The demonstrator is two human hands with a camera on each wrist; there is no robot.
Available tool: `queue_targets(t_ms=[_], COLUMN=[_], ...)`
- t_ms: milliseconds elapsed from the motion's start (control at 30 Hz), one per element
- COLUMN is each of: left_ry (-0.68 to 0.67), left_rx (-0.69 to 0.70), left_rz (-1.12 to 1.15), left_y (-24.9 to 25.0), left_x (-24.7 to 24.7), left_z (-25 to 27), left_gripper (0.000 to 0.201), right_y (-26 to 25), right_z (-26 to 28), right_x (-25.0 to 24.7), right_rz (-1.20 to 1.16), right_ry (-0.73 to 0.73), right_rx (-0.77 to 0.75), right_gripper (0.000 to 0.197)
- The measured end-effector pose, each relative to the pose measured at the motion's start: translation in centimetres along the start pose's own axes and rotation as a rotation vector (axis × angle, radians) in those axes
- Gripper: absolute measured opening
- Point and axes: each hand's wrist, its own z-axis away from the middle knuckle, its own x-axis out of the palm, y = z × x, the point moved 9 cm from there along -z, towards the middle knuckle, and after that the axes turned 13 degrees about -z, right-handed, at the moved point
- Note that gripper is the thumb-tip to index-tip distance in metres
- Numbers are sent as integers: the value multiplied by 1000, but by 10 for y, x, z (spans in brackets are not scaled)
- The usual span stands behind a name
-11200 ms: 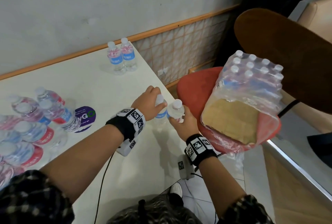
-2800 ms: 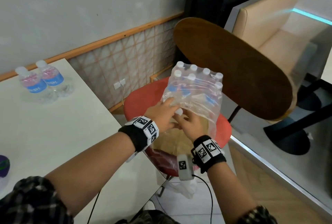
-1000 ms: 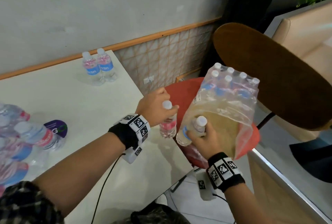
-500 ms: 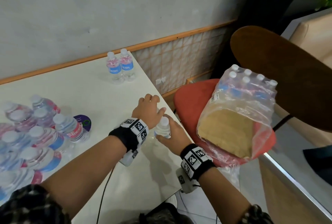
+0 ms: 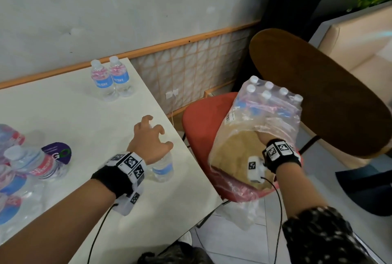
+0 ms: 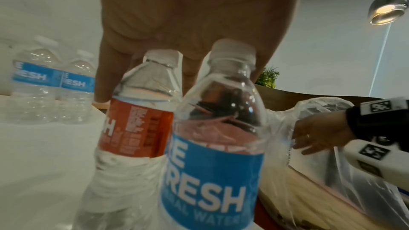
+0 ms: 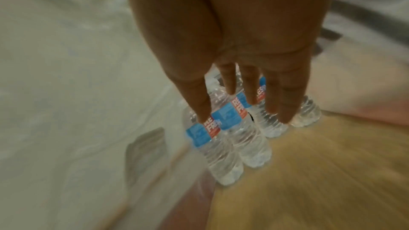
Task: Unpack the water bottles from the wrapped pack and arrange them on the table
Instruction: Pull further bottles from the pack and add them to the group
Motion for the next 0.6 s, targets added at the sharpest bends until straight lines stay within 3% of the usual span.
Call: queue_targets(t_ms=[67, 200, 333, 433, 467, 600], left_ry=[20, 32, 34, 39, 38, 31], left_rx=[6, 25, 13, 16, 14, 30], left_rz=[11, 22, 19, 19, 21, 5], left_y=[0, 4, 6, 8, 8, 10], left_x=[-1, 1, 0, -2, -2, -2], left_z=[0, 2, 2, 2, 2, 3], left_gripper=[35, 34, 35, 34, 34, 35], right_y=[-7, -14, -32, -24, -23, 6], right_z=[-10, -15, -18, -24, -21, -14], right_x=[-21, -40, -39, -20, -14, 24], right_rz=[8, 90, 232, 242, 193, -23], right_ry=[82, 209, 231, 100, 73, -37], right_rx=[-12, -64, -146, -90, -115, 17], right_gripper=[49, 71, 56, 42, 42, 45])
